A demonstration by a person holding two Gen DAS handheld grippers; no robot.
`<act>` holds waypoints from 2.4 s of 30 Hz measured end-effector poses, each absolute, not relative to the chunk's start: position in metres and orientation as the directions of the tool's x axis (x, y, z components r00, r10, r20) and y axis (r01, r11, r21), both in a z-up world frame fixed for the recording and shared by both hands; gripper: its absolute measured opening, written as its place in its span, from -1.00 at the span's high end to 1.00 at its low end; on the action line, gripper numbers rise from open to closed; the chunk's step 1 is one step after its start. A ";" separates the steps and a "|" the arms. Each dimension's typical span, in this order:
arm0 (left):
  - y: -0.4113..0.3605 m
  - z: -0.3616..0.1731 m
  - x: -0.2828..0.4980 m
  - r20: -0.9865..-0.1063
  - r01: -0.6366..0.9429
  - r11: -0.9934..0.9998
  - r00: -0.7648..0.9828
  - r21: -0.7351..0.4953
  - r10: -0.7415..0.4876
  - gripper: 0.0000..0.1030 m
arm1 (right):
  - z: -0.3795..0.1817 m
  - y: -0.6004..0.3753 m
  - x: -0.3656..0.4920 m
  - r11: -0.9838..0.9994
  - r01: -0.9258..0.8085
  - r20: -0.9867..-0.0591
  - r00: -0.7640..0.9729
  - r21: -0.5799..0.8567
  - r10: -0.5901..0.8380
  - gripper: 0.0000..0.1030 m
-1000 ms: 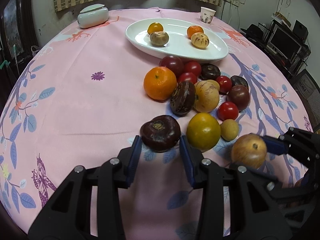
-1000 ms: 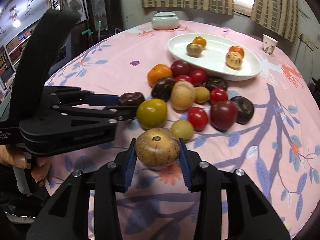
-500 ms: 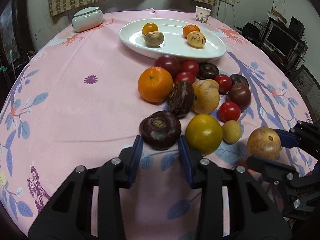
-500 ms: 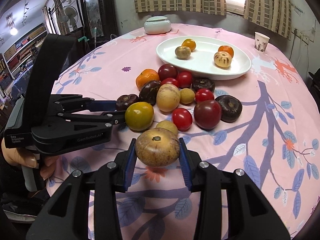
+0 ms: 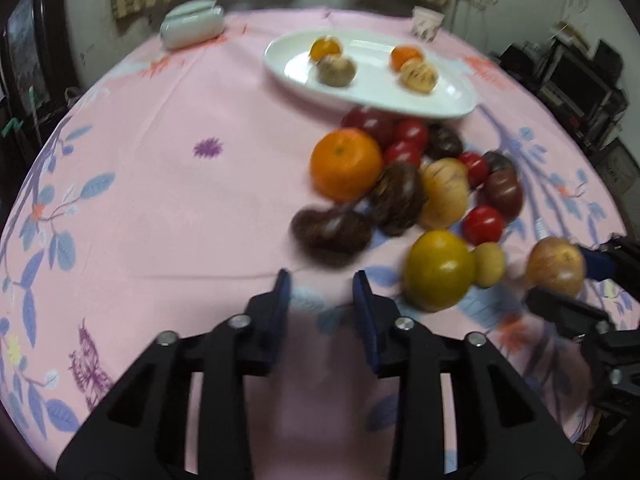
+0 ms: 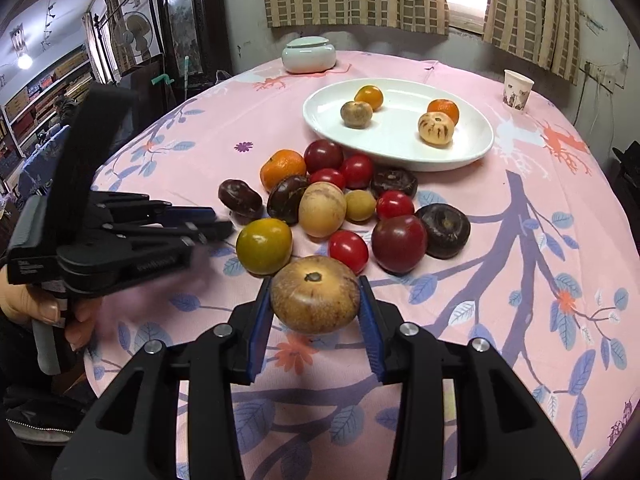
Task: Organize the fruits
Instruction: 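Grasp the dark purple fruit with the left tool while the right tool grasps a brown round fruit, then carry both fruits to the white plate and open both tools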
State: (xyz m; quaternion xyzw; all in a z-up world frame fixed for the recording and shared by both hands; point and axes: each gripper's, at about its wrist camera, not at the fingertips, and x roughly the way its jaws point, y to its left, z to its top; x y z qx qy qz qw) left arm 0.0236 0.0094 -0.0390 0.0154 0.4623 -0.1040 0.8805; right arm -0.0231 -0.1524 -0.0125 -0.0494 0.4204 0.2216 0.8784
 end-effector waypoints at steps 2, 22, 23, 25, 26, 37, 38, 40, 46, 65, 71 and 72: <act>0.008 -0.035 0.021 -0.803 0.177 0.984 0.585 -0.008 -0.112 -0.70 | -0.016 -0.152 -0.022 0.896 -0.432 -0.767 0.538 0.104 0.349 0.19; 0.001 -0.029 0.026 -0.800 0.221 0.974 0.577 -0.042 -0.166 0.17 | -0.015 -0.154 -0.018 0.886 -0.452 -0.763 0.534 0.106 0.364 0.19; 0.000 -0.024 0.025 -0.795 0.223 0.974 0.583 -0.041 -0.167 0.17 | -0.012 -0.154 -0.018 0.885 -0.454 -0.759 0.539 0.102 0.364 0.19; -0.002 -0.017 0.026 -0.788 0.230 0.972 0.592 -0.039 -0.171 0.17 | -0.006 -0.154 -0.016 0.886 -0.455 -0.751 0.551 0.094 0.363 0.19; -0.004 -0.013 0.026 -0.783 0.234 0.972 0.599 -0.031 -0.169 0.17 | -0.002 -0.153 -0.013 0.887 -0.453 -0.747 0.560 0.086 0.358 0.19; -0.021 0.023 0.064 -0.757 0.258 0.966 0.627 -0.022 -0.185 0.16 | 0.042 -0.162 0.035 0.906 -0.423 -0.701 0.648 -0.005 0.299 0.19; -0.022 0.026 0.070 -0.755 0.259 0.966 0.629 -0.023 -0.186 0.16 | 0.046 -0.165 0.042 0.909 -0.417 -0.695 0.655 -0.006 0.295 0.19; -0.025 0.029 0.085 -0.755 0.249 0.968 0.631 -0.023 -0.180 0.16 | 0.050 -0.170 0.057 0.915 -0.404 -0.690 0.664 -0.007 0.288 0.19; -0.038 0.018 0.140 -0.772 0.234 0.970 0.604 -0.064 -0.197 0.16 | 0.038 -0.176 0.118 0.930 -0.366 -0.722 0.642 0.005 0.257 0.19; -0.052 -0.015 0.196 -0.805 0.173 0.983 0.590 0.058 -0.057 -0.41 | -0.016 -0.181 0.183 0.972 -0.236 -0.815 0.562 0.004 0.140 -0.19; -0.046 0.011 0.157 -0.763 0.168 0.984 0.643 0.058 -0.065 -0.63 | 0.013 -0.195 0.137 0.971 -0.237 -0.768 0.618 0.024 0.170 -0.20; -0.046 0.013 0.148 -0.759 0.173 0.983 0.647 0.055 -0.072 -0.64 | 0.016 -0.195 0.129 0.970 -0.241 -0.763 0.623 0.025 0.174 -0.20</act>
